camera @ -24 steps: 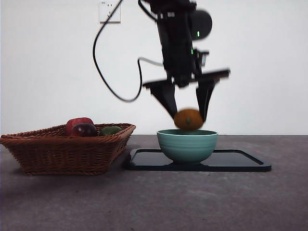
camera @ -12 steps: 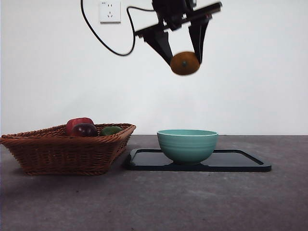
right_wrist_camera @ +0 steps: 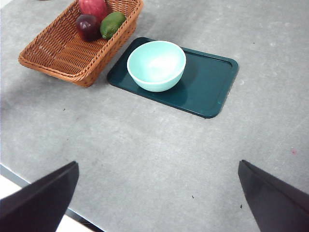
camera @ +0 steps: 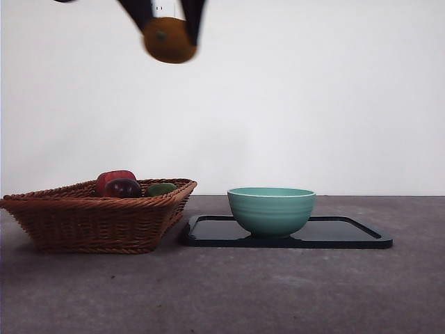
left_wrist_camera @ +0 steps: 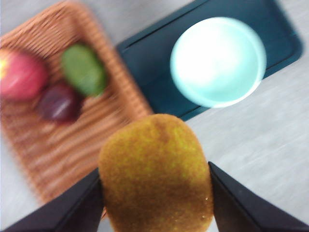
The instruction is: Pick up the wifruite, put it on the bowl, pick up the plate, put it on desk
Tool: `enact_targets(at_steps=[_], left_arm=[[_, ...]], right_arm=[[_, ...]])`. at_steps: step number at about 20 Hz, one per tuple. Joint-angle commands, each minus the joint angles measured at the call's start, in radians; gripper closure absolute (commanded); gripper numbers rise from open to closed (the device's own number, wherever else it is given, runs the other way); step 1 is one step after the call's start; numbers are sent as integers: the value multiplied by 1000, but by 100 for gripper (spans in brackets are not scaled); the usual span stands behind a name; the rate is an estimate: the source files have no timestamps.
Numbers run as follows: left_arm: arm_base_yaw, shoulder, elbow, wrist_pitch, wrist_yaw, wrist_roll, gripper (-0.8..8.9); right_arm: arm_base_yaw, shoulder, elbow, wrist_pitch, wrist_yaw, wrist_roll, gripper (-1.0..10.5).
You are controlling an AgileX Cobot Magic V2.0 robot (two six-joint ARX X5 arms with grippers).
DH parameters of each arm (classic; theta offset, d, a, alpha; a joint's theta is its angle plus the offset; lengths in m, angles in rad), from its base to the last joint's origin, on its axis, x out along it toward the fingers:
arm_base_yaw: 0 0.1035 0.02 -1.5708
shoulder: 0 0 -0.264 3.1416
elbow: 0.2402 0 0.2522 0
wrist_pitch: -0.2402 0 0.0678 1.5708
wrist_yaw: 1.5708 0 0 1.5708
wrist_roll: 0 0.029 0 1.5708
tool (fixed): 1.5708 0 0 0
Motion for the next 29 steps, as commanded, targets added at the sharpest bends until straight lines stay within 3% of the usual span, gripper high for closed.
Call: enact_targets(at_steps=[1,6,16,23,29], left_arm=[[35,-39,-32,-53,-16,-28,566],[115,-71,-158,-33,-19,-46,566],[191,-74,-550,401,-19,-155,566],[231,-31,-567,418,46,-166,566],[221,84,-567,426,45,-166,564]], right_arm=[[10,3,9,11,0,0,394],[10,3,9,10,0,0,394],[10,3,9,11,0,0,394],[10,3,9,11,1,-1,394],[10,3,9,10,1,-1,394]])
